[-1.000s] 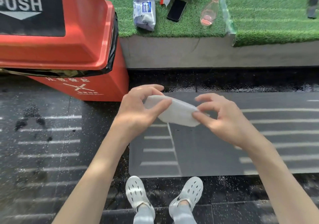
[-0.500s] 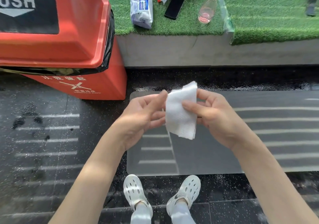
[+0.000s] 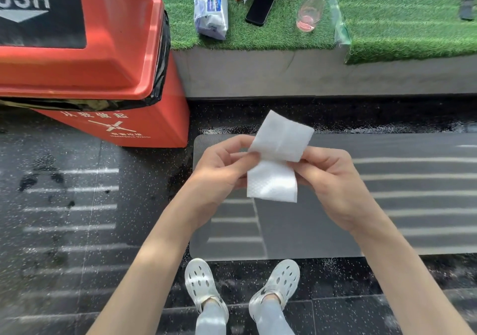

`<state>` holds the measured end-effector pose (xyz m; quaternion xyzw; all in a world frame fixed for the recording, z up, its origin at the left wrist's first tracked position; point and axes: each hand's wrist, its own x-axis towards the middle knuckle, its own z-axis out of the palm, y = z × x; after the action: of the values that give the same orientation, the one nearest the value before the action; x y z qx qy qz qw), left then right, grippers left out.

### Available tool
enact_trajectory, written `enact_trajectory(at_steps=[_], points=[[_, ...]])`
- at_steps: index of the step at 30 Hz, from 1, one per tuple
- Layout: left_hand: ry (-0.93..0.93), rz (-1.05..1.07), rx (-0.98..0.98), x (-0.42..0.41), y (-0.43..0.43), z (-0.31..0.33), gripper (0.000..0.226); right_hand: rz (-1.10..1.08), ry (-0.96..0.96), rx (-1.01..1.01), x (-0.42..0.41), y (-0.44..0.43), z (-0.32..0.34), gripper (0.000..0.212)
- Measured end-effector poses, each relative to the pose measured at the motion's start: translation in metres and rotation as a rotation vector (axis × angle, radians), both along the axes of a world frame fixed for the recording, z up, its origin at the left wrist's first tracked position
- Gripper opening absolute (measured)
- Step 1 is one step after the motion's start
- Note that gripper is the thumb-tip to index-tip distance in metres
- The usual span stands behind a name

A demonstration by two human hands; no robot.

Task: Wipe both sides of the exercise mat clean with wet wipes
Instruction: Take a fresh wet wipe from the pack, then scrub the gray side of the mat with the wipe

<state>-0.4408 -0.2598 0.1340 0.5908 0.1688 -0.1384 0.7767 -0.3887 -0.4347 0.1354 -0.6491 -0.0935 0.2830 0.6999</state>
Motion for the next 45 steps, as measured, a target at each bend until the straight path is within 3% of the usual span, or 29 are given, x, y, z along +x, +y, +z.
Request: enact_trajectory(at_steps=[5, 7, 10, 12, 14, 18, 25, 29, 30, 34, 37, 39, 41, 45], points=[[-0.074, -0.002, 0.07, -0.002, -0.001, 0.002, 0.052, -0.005, -0.186, -0.101, 0.002, 0.0, 0.002, 0.037], [-0.071, -0.015, 0.097, -0.002, -0.001, 0.002, 0.056, 0.002, -0.237, -0.178, 0.004, 0.0, 0.002, 0.036], [-0.037, -0.029, 0.072, -0.002, 0.001, -0.002, 0.051, 0.029, -0.207, -0.277, 0.005, -0.001, 0.001, 0.028], [-0.026, -0.022, 0.098, -0.005, 0.002, -0.005, 0.033, 0.07, -0.113, -0.257, 0.003, 0.0, 0.001, 0.012], [-0.035, -0.038, 0.152, -0.01, 0.005, -0.011, 0.019, 0.112, -0.025, -0.223, -0.001, 0.002, -0.002, 0.025], [-0.039, -0.036, 0.264, -0.017, 0.011, -0.024, 0.047, 0.107, -0.017, -0.234, -0.005, 0.007, -0.016, 0.047], [-0.035, -0.009, 0.495, -0.02, 0.023, -0.048, 0.021, 0.055, -0.07, -0.251, -0.01, 0.024, -0.037, 0.01], [0.047, 0.072, 0.48, -0.023, 0.021, -0.076, 0.003, 0.096, 0.163, -0.145, -0.006, 0.034, -0.069, 0.013], [0.085, 0.123, 0.447, -0.025, 0.017, -0.086, 0.007, 0.106, 0.245, -0.099, -0.008, 0.038, -0.079, 0.016], [0.154, 0.449, 0.224, -0.043, -0.004, -0.153, 0.016, 0.089, 0.466, 0.045, -0.022, 0.052, -0.155, 0.022], [0.287, 0.501, 0.156, -0.054, -0.012, -0.229, 0.012, 0.019, 0.639, 0.071, -0.031, 0.058, -0.237, 0.021], [0.298, 0.465, 0.245, -0.059, 0.0, -0.296, 0.01, 0.017, 0.669, 0.016, -0.026, 0.067, -0.301, 0.015], [0.265, 0.422, 0.496, -0.059, 0.024, -0.368, 0.012, 0.051, 0.497, -0.154, -0.01, 0.081, -0.365, 0.01], [0.161, 0.275, 0.973, -0.063, 0.075, -0.507, 0.04, 0.218, -0.033, -0.472, 0.025, 0.109, -0.494, 0.009]])
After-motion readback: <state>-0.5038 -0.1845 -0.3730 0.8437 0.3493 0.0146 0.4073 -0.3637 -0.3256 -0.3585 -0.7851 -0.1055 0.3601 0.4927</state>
